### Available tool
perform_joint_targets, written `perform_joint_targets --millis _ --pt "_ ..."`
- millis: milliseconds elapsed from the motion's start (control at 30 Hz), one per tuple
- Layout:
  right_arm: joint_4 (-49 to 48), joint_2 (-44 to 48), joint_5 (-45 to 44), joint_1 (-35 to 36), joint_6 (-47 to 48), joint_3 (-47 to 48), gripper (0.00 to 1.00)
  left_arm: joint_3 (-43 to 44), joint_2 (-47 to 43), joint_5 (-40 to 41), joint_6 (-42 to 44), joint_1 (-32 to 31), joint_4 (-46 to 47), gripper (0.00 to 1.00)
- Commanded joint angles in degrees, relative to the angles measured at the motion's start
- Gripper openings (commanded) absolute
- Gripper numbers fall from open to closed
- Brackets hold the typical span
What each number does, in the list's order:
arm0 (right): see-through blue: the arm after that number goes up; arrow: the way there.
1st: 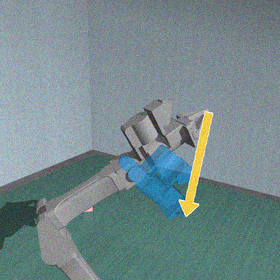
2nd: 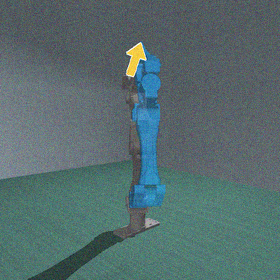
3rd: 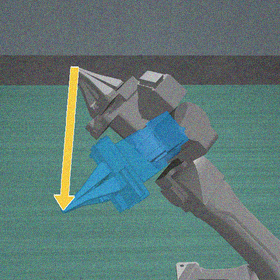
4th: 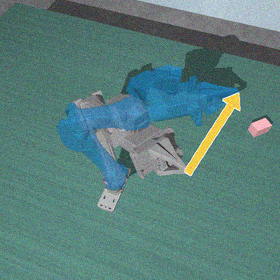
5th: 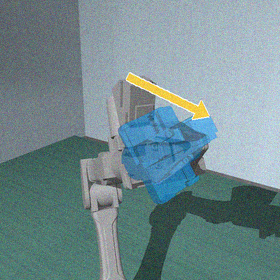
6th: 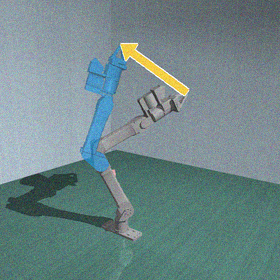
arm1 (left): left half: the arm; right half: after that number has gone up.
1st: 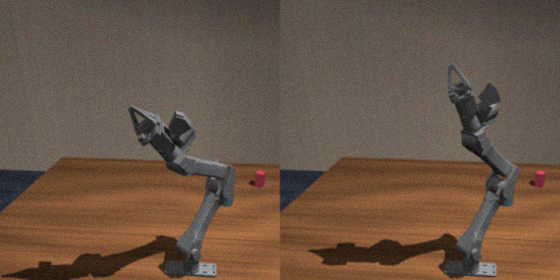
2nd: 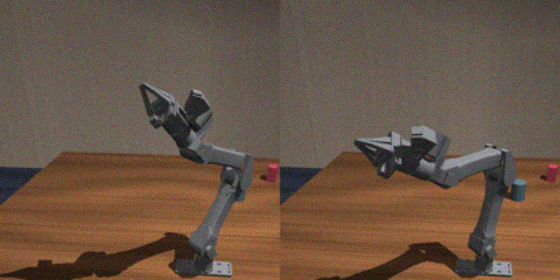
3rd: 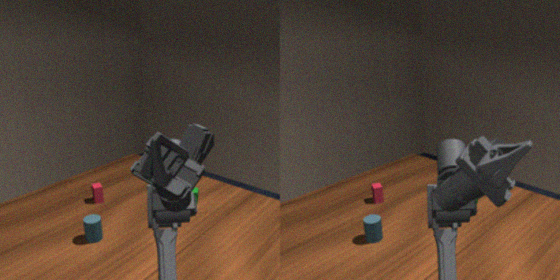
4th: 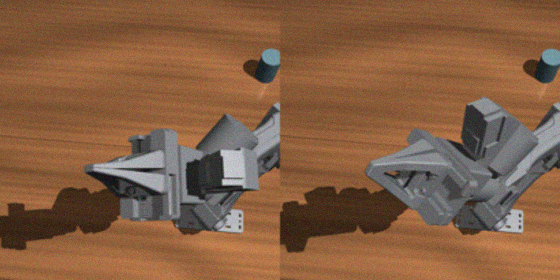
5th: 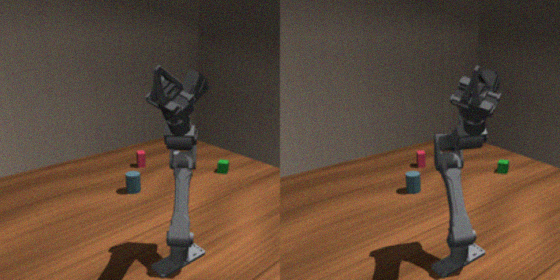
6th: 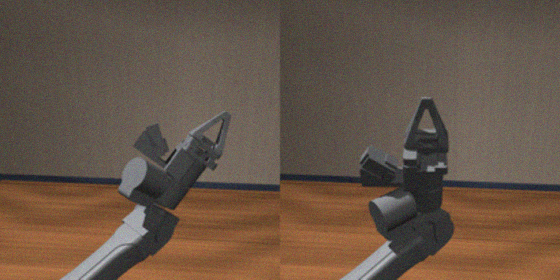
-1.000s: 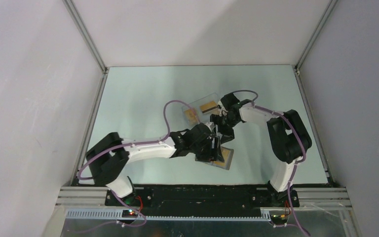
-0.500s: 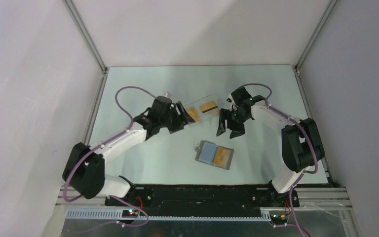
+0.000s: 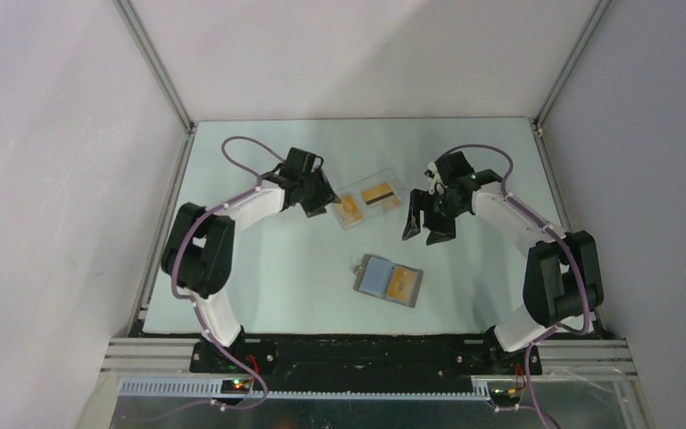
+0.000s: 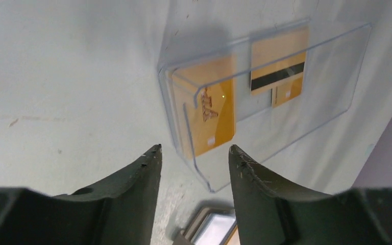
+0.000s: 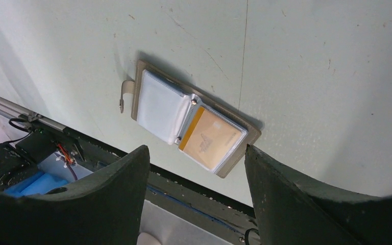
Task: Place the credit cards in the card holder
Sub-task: Insert the credit card into the card slot, then move the storage box to the center of the board.
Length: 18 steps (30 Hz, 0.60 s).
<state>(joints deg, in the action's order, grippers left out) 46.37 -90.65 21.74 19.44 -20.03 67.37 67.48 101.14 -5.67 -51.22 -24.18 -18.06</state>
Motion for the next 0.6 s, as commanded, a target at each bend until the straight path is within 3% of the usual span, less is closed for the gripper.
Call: perform_joint_targets --millis 0,300,433,567 --pt "1.40 3.60 1.29 -0.94 1.24 0.26 0.72 5.84 4.50 0.79 3.44 0.47 -0.93 0.51" --pt "1.24 4.81 2.49 -2.81 2.56 0.33 0.72 8.44 11.30 -0.85 5.66 0.33 -2.82 0.39" --pt "1.10 5.04 2.36 -3.09 3.13 0.64 0.72 7.38 10.43 -1.23 7.24 -0.96 -2.82 0.28" --pt "1.35 5.11 2.04 -3.13 3.61 1.99 0.72 6.85 8.96 -1.26 8.67 -3.70 -2.87 0.10"
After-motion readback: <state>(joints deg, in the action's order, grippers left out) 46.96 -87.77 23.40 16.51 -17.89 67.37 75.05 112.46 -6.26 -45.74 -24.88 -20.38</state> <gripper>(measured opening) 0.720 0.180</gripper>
